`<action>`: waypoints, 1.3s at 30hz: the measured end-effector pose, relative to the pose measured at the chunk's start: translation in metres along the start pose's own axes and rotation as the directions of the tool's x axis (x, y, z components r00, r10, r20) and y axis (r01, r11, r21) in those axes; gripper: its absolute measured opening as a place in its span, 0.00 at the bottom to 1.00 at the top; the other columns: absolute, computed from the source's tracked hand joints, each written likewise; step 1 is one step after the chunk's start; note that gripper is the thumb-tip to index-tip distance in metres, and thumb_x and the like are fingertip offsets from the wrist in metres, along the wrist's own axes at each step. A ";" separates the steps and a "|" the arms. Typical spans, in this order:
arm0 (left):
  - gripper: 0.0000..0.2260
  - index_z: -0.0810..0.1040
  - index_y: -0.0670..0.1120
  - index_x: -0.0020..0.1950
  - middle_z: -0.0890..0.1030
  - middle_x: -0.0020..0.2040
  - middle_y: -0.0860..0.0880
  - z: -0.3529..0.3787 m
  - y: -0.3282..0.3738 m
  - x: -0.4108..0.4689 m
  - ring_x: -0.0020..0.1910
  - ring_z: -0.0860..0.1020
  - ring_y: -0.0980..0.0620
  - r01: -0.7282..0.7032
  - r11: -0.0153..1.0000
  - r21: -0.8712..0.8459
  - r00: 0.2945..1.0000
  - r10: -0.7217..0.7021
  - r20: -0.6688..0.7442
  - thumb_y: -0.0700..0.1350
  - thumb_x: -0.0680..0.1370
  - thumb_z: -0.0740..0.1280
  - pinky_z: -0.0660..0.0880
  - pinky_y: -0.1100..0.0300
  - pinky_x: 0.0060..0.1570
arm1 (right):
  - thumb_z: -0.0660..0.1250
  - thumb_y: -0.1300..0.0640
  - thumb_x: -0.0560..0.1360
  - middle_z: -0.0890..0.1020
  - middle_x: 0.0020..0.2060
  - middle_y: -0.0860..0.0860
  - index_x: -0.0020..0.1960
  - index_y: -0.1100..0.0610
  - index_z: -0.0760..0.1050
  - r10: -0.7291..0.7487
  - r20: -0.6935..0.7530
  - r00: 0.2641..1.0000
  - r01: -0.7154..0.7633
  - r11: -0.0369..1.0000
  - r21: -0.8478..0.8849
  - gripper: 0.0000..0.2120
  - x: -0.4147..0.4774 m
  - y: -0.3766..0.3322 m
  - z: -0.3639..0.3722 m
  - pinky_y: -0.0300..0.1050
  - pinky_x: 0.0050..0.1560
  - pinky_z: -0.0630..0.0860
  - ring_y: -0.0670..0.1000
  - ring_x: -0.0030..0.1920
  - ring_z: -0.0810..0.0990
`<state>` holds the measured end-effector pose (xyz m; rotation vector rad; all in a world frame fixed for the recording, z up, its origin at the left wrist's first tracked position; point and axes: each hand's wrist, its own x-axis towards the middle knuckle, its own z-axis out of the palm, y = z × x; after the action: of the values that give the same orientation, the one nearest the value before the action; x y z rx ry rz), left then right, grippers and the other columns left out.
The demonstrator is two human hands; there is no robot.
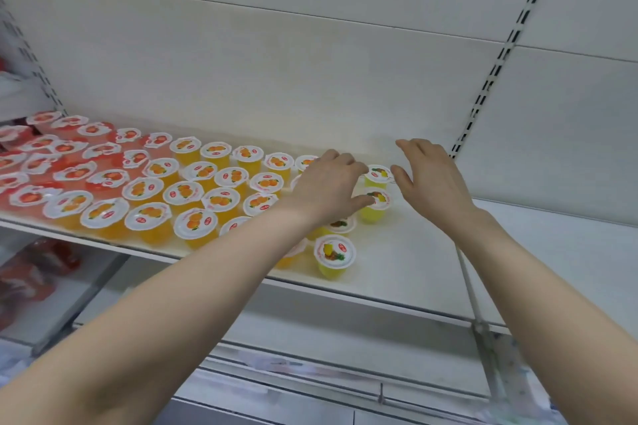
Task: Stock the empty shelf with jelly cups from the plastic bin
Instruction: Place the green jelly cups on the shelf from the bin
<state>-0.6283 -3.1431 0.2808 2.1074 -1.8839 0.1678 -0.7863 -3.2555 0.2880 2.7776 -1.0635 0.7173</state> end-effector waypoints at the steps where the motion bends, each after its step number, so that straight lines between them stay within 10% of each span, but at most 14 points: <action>1: 0.26 0.72 0.49 0.70 0.76 0.63 0.49 -0.006 -0.006 -0.005 0.63 0.70 0.46 0.000 1.000 0.006 1.000 0.000 -0.024 0.61 0.77 0.64 0.69 0.53 0.60 | 0.63 0.54 0.79 0.76 0.62 0.59 0.70 0.61 0.70 -0.017 -0.002 1.000 0.017 1.000 -0.012 0.21 0.001 -0.009 -0.002 0.58 0.58 0.72 0.63 0.60 0.73; 24: 0.22 0.76 0.45 0.63 0.79 0.56 0.44 -0.151 -0.259 -0.286 0.55 0.75 0.40 0.263 0.894 0.362 0.935 -0.143 -0.325 0.57 0.75 0.60 0.73 0.45 0.53 | 0.56 0.47 0.76 0.78 0.60 0.59 0.68 0.61 0.72 -0.487 -0.047 0.872 0.485 0.873 -0.039 0.26 -0.003 -0.368 0.021 0.56 0.56 0.74 0.63 0.59 0.76; 39: 0.21 0.75 0.45 0.66 0.79 0.57 0.44 -0.145 -0.389 -0.538 0.57 0.75 0.39 0.675 0.700 0.234 0.731 -0.592 -0.338 0.51 0.75 0.69 0.74 0.45 0.56 | 0.60 0.51 0.77 0.77 0.60 0.58 0.67 0.62 0.71 -0.800 -0.027 0.600 0.785 0.582 0.214 0.23 -0.069 -0.619 0.113 0.56 0.58 0.72 0.61 0.60 0.75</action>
<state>-0.2980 -2.5544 0.2044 2.6995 -0.9316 0.5922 -0.3841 -2.7728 0.2109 2.9911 0.3635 0.5924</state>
